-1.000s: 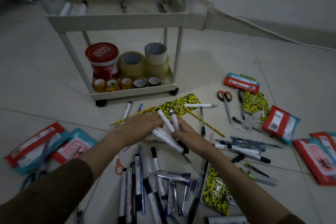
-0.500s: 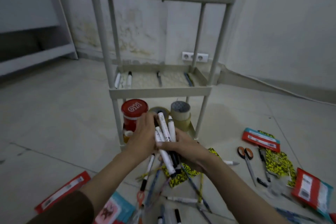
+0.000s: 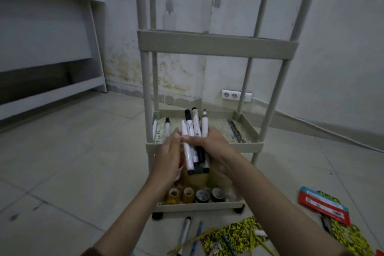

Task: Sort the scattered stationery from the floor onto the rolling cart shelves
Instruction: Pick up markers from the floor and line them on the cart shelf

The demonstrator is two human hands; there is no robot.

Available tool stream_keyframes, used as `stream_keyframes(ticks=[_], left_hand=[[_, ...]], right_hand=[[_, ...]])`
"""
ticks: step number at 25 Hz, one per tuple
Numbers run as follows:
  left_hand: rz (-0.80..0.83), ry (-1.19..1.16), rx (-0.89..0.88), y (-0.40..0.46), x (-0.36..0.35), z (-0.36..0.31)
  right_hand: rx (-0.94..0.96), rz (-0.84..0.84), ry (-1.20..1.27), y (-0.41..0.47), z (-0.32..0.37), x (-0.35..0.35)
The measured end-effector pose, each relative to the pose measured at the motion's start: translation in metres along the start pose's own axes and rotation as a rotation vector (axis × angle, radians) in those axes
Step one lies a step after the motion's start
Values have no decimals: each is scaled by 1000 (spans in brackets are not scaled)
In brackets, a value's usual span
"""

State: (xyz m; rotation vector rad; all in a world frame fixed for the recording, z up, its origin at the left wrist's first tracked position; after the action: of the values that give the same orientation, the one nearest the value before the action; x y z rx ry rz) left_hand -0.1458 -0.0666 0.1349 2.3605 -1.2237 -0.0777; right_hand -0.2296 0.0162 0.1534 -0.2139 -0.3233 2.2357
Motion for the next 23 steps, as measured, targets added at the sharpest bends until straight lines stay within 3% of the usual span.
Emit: stream_keyframes(ticks=[3, 5, 7, 13, 20, 23], left_hand=[[73, 687, -192, 13, 17, 18], [166, 1091, -278, 4, 18, 36], [236, 1299, -286, -6, 20, 46], [225, 1482, -355, -11, 22, 67], [218, 1320, -342, -10, 17, 61], [278, 1346, -222, -8, 15, 53]], right_hand=[[-59, 24, 192, 37, 24, -8], [-99, -27, 118, 63, 28, -16], [-121, -118, -20, 82, 24, -25], [-85, -208, -254, 107, 10, -38], [-94, -215, -346, 111, 8, -37], [-75, -224, -310, 110, 8, -28]])
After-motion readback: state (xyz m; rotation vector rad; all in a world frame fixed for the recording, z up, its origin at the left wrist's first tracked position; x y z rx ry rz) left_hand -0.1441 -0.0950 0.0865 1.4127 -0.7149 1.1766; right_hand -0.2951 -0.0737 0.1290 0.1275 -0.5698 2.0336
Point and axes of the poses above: each hand's wrist, its own y-axis towards the middle knuckle, its own x-axis out of the back of the hand, z = x × y, the point moved 3 cm from there along y, towards the middle knuckle, and after that the axes turned 14 degrees about -x, right-handed, at the moved point
